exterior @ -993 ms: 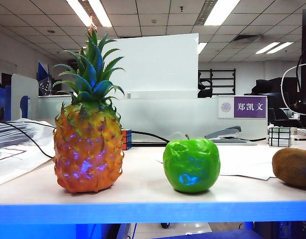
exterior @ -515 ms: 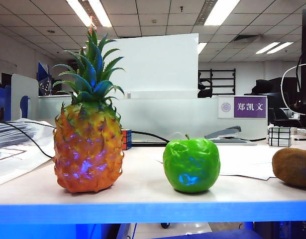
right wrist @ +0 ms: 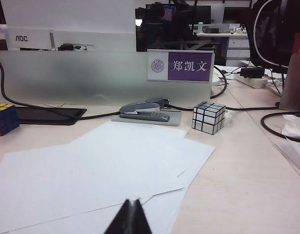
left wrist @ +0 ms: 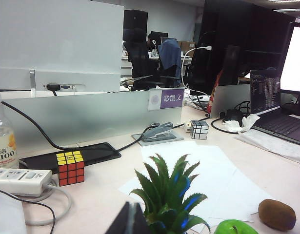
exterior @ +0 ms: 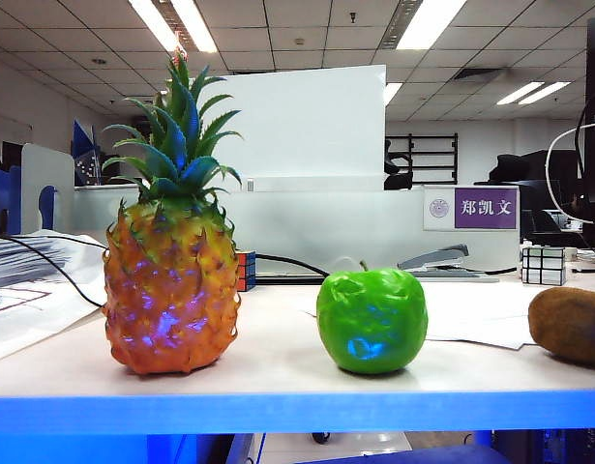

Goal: Arrange all the fruits from large to small from left to right in a row.

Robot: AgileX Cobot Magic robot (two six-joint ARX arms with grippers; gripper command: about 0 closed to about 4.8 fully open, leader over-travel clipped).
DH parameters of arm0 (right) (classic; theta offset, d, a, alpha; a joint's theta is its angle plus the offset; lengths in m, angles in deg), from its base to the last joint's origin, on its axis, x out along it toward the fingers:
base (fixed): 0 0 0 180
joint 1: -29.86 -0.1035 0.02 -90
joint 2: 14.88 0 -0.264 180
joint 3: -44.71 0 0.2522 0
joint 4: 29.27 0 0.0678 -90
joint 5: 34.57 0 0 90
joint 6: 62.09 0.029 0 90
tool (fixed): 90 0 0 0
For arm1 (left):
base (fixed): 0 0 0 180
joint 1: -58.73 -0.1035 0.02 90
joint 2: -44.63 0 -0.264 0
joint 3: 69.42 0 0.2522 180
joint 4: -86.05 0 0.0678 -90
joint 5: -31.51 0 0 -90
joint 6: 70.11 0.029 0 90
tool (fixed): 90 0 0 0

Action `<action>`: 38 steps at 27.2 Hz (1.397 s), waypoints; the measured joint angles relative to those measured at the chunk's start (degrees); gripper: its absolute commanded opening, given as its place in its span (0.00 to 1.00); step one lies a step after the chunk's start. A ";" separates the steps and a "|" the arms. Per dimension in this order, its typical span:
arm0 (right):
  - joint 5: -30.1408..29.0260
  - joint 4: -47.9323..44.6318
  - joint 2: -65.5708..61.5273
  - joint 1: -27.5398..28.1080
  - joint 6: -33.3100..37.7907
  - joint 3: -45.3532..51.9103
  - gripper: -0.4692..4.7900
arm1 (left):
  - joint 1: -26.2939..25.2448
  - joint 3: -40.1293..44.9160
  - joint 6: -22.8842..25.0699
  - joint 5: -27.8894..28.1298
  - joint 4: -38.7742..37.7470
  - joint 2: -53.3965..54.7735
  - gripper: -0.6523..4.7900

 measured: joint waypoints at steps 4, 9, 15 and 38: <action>0.00 0.04 0.00 0.00 0.02 0.00 0.08 | 0.00 0.02 0.00 0.00 0.00 0.00 0.11; 0.00 0.09 0.00 0.00 0.00 0.00 0.08 | 0.00 0.02 0.00 0.00 0.00 0.00 0.11; 0.00 0.11 0.00 0.00 0.00 0.00 0.08 | 0.00 0.00 0.59 0.02 -0.20 0.00 0.11; 0.00 0.48 0.00 0.00 0.00 0.00 0.08 | -3.15 11.67 5.75 18.23 -7.67 -9.33 0.11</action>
